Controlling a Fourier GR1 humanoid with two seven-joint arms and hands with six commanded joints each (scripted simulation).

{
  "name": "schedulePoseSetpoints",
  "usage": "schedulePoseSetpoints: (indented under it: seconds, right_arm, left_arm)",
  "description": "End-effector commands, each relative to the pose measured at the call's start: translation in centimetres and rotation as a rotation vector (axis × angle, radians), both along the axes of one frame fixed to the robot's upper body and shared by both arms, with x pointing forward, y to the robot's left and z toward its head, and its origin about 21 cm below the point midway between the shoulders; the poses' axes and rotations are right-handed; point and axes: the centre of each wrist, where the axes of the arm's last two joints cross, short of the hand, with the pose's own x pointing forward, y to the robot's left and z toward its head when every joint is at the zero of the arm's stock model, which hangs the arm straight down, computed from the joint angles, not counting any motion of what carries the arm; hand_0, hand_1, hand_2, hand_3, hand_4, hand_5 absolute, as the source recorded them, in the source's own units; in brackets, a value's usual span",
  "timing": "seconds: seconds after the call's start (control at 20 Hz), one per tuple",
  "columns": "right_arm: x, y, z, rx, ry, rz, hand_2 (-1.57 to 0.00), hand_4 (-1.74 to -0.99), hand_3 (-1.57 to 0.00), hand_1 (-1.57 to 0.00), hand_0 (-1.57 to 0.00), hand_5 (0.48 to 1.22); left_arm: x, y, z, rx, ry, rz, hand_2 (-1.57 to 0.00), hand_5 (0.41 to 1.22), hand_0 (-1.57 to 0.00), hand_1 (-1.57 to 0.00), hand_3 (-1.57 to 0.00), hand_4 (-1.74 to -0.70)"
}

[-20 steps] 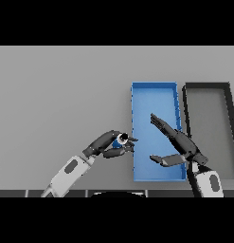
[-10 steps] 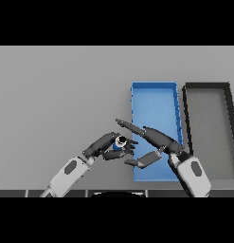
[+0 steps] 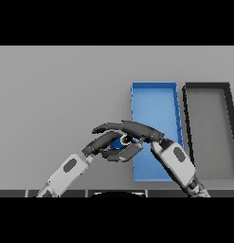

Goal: Pick up the blue pipe and place it into the blue bin.

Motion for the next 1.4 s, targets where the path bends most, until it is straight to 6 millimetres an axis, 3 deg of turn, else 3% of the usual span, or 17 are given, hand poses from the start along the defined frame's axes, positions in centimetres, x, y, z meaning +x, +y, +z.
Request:
schedulePoseSetpoints:
  seconds: [0.0,0.05,0.1,0.2,0.35,0.45,0.7,0.75,0.85,1.0,1.2,1.35]
  right_arm:
    - [0.2,0.1,-0.2,-0.017,0.005,0.01,-0.53,-1.362,-0.44,-0.53,-0.53,0.508]
    - [0.3,0.6,-0.1,-0.015,-0.001,0.028,-0.74,-1.43,-0.63,-0.7,-0.72,0.522]
    - [0.1,1.1,-0.2,-0.001,0.006,0.053,-0.91,-1.486,-0.77,-0.87,-0.89,0.55]
    - [0.1,1.2,-0.9,0.06,0.05,0.094,-1.14,-1.562,-0.96,-1.12,-1.13,0.666]
    - [0.1,1.1,-1.1,0.141,0.073,0.125,-1.35,-1.469,-1.26,-1.34,-1.35,0.905]
    - [0.2,1.4,-0.8,0.137,0.009,0.122,-1.43,-1.441,-1.37,-1.42,-1.43,1.019]
    - [-0.2,1.3,-1.2,0.15,-0.018,0.121,-1.53,-1.475,-1.51,-1.52,-1.52,1.155]
    - [-0.2,1.4,-1.0,0.165,-0.003,0.111,-1.53,-1.48,-1.52,-1.53,-1.53,1.168]
    - [-0.1,1.0,-1.0,0.177,0.027,0.111,-1.55,-1.487,-1.54,-1.55,-1.55,1.187]
    - [-0.4,1.4,-0.7,0.154,0.025,0.102,-1.56,-1.491,-1.55,-1.56,-1.56,1.204]
    - [-0.6,1.5,-0.7,0.161,0.022,0.116,-1.57,-1.495,-1.56,-1.57,-1.57,1.214]
    - [-0.5,1.6,-0.5,0.137,0.005,0.106,-1.57,-1.496,-1.57,-1.57,-1.57,1.217]
  left_arm:
    - [0.0,0.3,0.3,0.068,0.019,-0.008,-0.85,1.221,-0.99,-0.88,-0.82,-1.55]
    - [-0.2,0.6,0.0,0.088,0.03,-0.005,-0.68,1.221,-0.82,-0.71,-0.66,-1.48]
    - [-0.2,0.4,-0.1,0.041,0.011,0.001,-0.69,1.221,-0.78,-0.71,-0.58,-1.53]
    - [-0.2,0.4,-0.1,0.014,0.016,0.029,-0.97,1.221,-1.06,-1.02,-0.94,-1.61]
    - [-0.5,-0.1,0.1,-0.062,0.058,0.034,-1.19,1.221,-1.31,-1.29,-1.25,-1.67]
    - [-0.3,-0.1,-0.3,-0.105,0.06,0.026,-1.31,1.221,-1.4,-1.39,-1.36,-1.7]
    - [-0.2,0.2,-0.2,-0.09,0.084,0.038,-1.39,1.221,-1.52,-1.51,-1.5,-1.73]
    - [-0.3,0.3,-0.2,-0.091,0.054,0.034,-1.22,1.221,-1.43,-1.35,-1.33,-1.65]
    - [-0.2,0.8,0.0,-0.022,-0.017,0.001,-0.78,1.221,-0.93,-0.87,-0.85,-1.41]
    - [0.3,1.1,0.1,0.053,-0.077,-0.053,-0.4,1.187,-0.47,-0.44,-0.44,-1.14]
    - [0.7,1.2,-0.1,0.078,-0.089,-0.026,-0.16,0.849,-0.19,-0.18,-0.18,-0.97]
    - [0.4,1.3,-0.2,0.076,-0.085,-0.021,-0.08,0.697,-0.1,-0.09,-0.09,-0.9]
